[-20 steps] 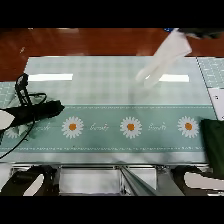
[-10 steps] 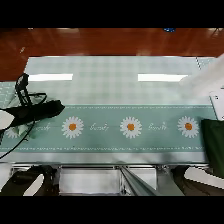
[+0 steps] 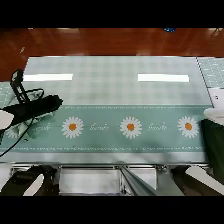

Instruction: Fold the shirts.

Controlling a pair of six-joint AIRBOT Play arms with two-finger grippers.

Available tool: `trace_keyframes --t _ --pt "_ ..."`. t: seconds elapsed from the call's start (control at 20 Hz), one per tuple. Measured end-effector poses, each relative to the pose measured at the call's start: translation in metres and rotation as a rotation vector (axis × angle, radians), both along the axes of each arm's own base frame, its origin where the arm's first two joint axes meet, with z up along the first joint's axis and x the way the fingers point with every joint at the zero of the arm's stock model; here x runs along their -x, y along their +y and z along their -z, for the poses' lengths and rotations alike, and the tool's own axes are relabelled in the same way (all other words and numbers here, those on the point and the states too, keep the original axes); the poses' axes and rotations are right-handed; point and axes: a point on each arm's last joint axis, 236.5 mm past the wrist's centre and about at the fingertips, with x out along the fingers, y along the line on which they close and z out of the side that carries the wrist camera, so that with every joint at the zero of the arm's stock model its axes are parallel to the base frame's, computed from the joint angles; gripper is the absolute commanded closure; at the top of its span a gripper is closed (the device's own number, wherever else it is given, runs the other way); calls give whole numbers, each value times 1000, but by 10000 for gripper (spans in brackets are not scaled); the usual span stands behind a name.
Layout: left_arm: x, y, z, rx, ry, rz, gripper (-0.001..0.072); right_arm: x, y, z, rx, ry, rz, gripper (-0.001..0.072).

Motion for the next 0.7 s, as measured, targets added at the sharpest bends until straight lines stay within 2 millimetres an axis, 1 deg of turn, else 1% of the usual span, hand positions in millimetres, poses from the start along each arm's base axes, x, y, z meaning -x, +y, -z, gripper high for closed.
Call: trace_keyframes --t 0.1,0.15,0.2,0.25,0.3,0.4,0.45,0.55,0.6,0.65,0.7 --pt "-2 1 -2 -4 -13 0 682 51 -6 27 -22 102 118 690" --pt "-5 1 -3 -6 -26 -3 682 79 -2 44 -58 167 175 689" --pt "-6 2 -4 -7 -31 -4 682 105 5 60 -96 225 231 646" --pt "-6 2 -4 -8 -33 -4 682 124 15 76 -135 269 272 420" --pt "-7 2 -5 -10 -37 -4 682 138 25 90 -170 306 299 300" --pt "-8 3 -4 -16 -43 -2 682 164 41 114 -222 383 349 300" --pt "-10 3 -4 -17 -44 -4 682 171 46 121 -239 404 363 300" --pt "-17 5 -2 -22 -59 -15 682 172 55 132 -270 403 365 307" --pt "-22 6 -3 -22 -71 -24 682 169 55 135 -271 388 363 398" --pt "-27 7 -5 -21 -81 -31 682 164 53 135 -264 361 359 618" --pt "-35 8 -10 -22 -99 -38 682 153 50 133 -255 311 345 690"
